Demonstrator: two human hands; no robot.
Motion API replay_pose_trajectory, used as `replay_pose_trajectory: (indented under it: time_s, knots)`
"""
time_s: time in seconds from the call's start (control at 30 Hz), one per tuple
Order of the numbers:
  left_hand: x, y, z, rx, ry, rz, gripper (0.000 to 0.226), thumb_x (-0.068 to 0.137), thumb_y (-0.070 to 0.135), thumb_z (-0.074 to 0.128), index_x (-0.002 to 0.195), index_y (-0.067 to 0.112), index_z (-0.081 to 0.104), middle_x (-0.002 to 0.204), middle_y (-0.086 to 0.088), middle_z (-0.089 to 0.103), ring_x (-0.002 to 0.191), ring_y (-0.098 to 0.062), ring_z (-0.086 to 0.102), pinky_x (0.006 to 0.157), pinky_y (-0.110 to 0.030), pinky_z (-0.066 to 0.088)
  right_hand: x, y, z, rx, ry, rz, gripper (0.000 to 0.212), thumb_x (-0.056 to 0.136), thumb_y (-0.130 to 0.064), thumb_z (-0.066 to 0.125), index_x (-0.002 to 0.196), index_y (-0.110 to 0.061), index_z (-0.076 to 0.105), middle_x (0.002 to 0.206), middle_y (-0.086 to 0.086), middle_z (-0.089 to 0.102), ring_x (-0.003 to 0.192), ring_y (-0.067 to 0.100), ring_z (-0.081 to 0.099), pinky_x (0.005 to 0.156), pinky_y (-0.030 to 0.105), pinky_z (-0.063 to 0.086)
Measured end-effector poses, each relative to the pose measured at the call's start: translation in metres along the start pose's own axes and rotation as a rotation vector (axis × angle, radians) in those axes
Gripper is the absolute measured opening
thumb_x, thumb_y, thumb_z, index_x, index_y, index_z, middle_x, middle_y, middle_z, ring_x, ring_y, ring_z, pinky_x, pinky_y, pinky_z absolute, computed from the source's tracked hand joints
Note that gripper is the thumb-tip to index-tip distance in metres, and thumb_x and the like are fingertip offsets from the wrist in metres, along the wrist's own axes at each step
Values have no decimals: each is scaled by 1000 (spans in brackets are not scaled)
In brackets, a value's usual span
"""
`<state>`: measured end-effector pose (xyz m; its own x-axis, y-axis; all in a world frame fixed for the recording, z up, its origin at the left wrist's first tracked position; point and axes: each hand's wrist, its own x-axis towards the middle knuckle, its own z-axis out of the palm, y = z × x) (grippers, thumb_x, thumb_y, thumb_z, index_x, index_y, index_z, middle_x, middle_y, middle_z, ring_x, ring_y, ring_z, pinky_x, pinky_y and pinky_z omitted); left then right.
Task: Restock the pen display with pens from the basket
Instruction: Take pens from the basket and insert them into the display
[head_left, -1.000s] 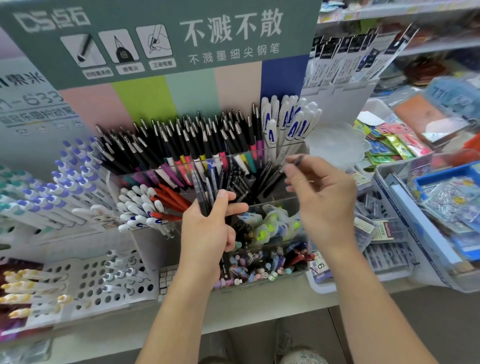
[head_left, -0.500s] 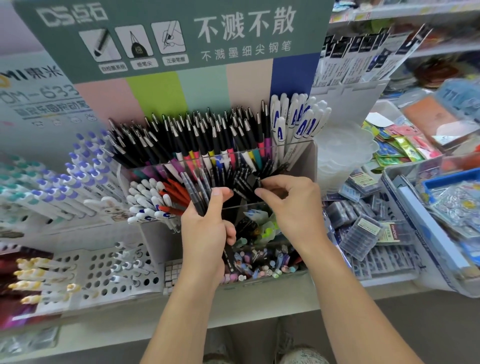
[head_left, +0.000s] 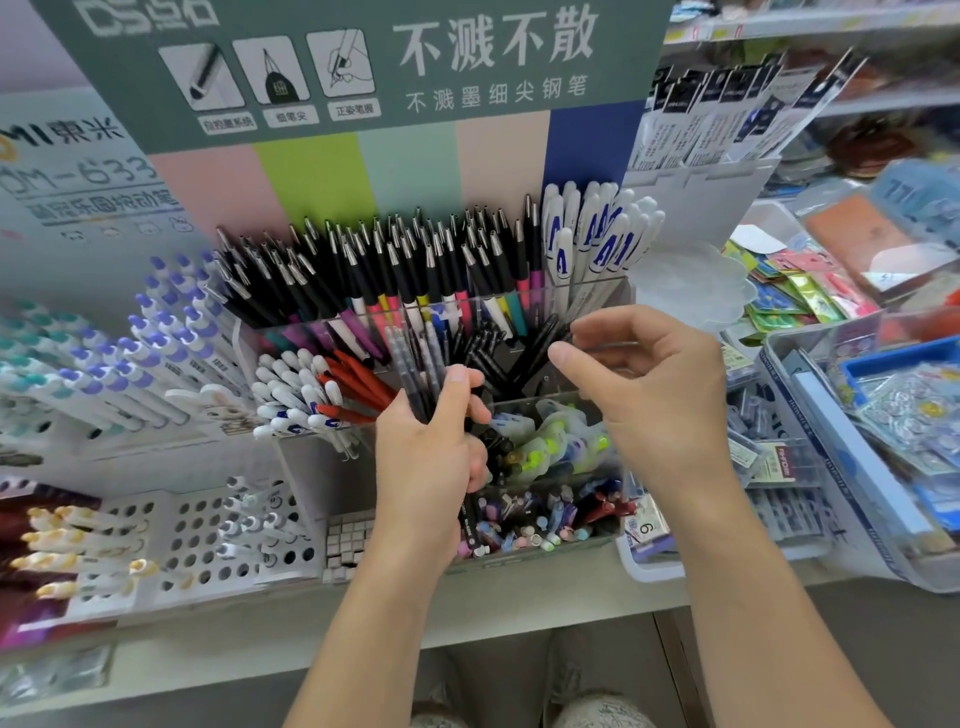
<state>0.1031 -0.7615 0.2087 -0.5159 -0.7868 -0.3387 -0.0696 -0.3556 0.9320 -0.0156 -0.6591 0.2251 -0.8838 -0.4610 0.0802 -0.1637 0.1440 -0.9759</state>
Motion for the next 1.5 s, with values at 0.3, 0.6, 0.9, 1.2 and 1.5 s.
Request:
replay_pose_trajectory:
  time_s: [0.3, 0.6, 0.9, 1.2, 1.5]
  knots:
    - [-13, 4, 13, 97, -440, -134, 26, 102, 31, 53, 98, 9, 65, 72, -9, 64, 41, -13, 40, 40, -22, 28, -7, 0, 9, 325, -340, 340, 26, 90, -19, 73, 79, 5, 69, 63, 17, 55, 40, 17, 41, 41, 23, 37]
    - [-2, 2, -1, 50, -15, -36, 30, 106, 31, 45, 102, 10, 65, 87, -6, 77, 48, -13, 58, 43, -24, 45, 9, 0, -7, 524, 188, -3, 13, 99, -17, 62, 92, -11, 71, 67, 1, 60, 59, 14, 57, 51, 23, 50]
    - [2, -8, 1, 166, 32, -7, 28, 103, 40, 50, 96, 23, 71, 61, -1, 65, 46, -12, 52, 46, -26, 43, 11, 40, 23, -206, 6, -173, 16, 88, -18, 77, 104, -17, 78, 91, -6, 73, 81, 5, 68, 77, 25, 57]
    - [0, -1, 14, 128, -91, 1, 26, 105, 33, 49, 99, 19, 69, 74, 19, 72, 47, -12, 49, 44, -25, 41, 16, 42, 24, -174, -46, -25, 17, 92, -11, 71, 107, -18, 77, 94, -11, 76, 87, -3, 69, 84, 19, 57]
    - [2, 13, 9, 73, -126, 14, 26, 102, 32, 55, 90, 11, 67, 70, 0, 62, 43, -12, 35, 41, -25, 29, 6, -9, 13, -5, -157, -23, 8, 87, -30, 77, 89, -24, 79, 78, -5, 76, 73, 18, 70, 69, 28, 59]
